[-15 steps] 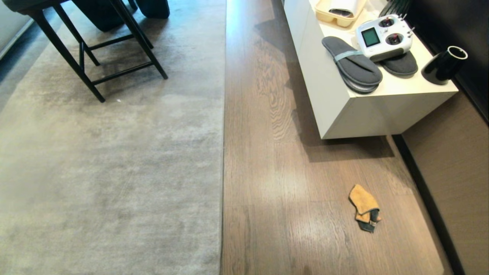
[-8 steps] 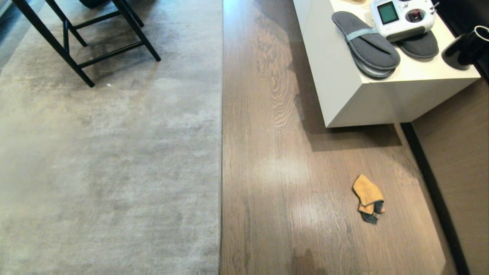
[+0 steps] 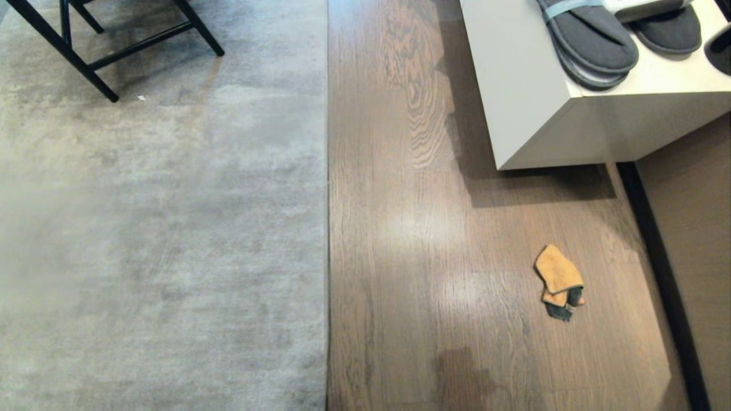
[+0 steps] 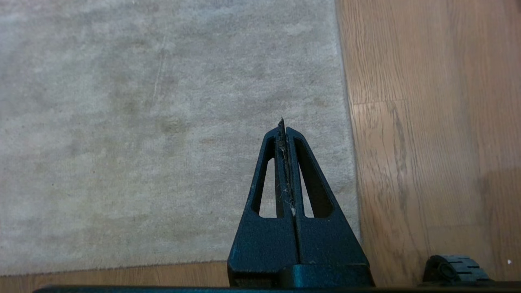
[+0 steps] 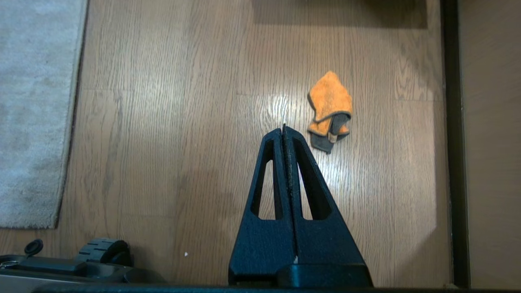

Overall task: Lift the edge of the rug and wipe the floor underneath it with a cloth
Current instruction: Pick up the rag

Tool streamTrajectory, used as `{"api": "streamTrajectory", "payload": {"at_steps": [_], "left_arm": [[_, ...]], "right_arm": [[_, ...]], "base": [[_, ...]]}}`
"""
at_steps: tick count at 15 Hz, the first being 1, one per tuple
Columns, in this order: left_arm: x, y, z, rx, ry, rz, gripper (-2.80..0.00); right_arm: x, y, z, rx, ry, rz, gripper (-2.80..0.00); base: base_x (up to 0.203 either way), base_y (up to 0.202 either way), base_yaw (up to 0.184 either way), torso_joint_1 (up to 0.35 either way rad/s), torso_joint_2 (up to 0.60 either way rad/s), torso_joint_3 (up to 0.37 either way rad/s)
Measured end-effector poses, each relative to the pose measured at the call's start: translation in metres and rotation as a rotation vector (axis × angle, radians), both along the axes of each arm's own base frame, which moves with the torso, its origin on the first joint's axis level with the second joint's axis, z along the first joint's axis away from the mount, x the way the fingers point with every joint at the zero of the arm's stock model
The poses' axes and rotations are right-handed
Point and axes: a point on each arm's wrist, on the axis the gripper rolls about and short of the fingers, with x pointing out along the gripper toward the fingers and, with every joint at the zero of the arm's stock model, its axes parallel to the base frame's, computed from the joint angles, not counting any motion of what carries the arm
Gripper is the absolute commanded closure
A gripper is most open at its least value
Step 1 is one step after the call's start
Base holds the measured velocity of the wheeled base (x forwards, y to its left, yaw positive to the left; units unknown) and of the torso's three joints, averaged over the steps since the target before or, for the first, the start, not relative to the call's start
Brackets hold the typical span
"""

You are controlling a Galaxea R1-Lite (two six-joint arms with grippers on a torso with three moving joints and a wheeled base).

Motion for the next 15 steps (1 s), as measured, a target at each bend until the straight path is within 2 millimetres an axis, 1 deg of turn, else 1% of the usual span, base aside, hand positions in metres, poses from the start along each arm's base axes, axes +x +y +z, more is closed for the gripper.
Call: {"api": "streamTrajectory", "payload": {"at_steps": [15], "left_arm": [[0.0, 0.0, 0.0, 0.0, 0.0, 0.001, 0.0]], "right_arm": [[0.0, 0.0, 0.0, 0.0, 0.0, 0.0, 0.0]], "base": [[0.0, 0.0, 0.0, 0.002, 0.0, -0.197]]}}
